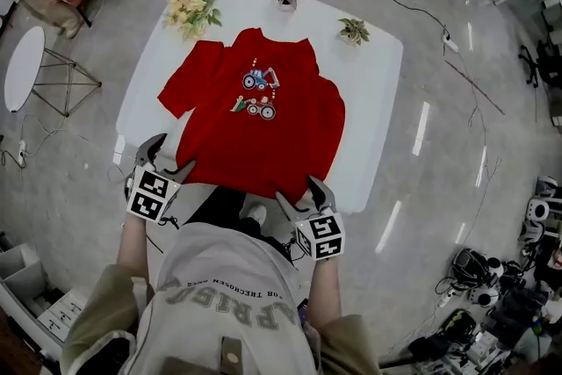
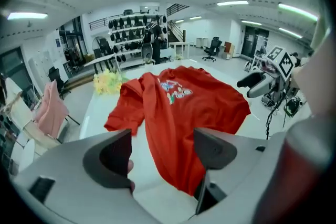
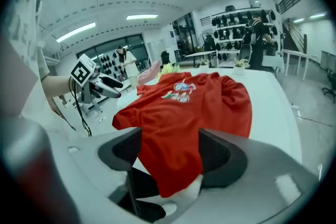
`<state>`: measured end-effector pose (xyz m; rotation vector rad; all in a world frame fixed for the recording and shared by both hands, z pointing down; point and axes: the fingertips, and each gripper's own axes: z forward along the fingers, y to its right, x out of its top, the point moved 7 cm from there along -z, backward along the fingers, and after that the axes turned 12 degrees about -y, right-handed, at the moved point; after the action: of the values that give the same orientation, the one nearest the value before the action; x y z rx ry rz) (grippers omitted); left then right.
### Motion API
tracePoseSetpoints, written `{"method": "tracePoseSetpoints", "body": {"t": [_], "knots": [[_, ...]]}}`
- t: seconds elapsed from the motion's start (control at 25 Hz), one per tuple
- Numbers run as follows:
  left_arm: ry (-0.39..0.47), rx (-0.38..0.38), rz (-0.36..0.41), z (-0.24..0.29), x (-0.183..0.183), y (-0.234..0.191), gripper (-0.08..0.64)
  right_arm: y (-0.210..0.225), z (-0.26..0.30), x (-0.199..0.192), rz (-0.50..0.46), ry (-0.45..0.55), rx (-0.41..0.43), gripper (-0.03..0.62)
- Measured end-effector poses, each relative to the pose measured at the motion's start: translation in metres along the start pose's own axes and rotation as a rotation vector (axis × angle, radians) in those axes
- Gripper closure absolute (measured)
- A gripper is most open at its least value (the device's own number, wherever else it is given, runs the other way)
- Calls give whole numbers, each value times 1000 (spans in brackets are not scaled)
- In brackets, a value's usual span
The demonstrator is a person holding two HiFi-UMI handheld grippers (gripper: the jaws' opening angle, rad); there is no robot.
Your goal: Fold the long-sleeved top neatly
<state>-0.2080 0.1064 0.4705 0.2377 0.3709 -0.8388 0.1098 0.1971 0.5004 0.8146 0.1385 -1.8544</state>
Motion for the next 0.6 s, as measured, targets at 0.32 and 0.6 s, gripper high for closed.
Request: {"method": "tracePoseSetpoints", "body": {"t": [0.32, 0.6], "knots": [[158, -61, 223, 17, 138, -40, 207, 42, -8, 23, 180, 59, -193, 264], [194, -209, 429, 71, 228, -29, 207, 59, -3, 12, 314, -27, -357, 264]]}}
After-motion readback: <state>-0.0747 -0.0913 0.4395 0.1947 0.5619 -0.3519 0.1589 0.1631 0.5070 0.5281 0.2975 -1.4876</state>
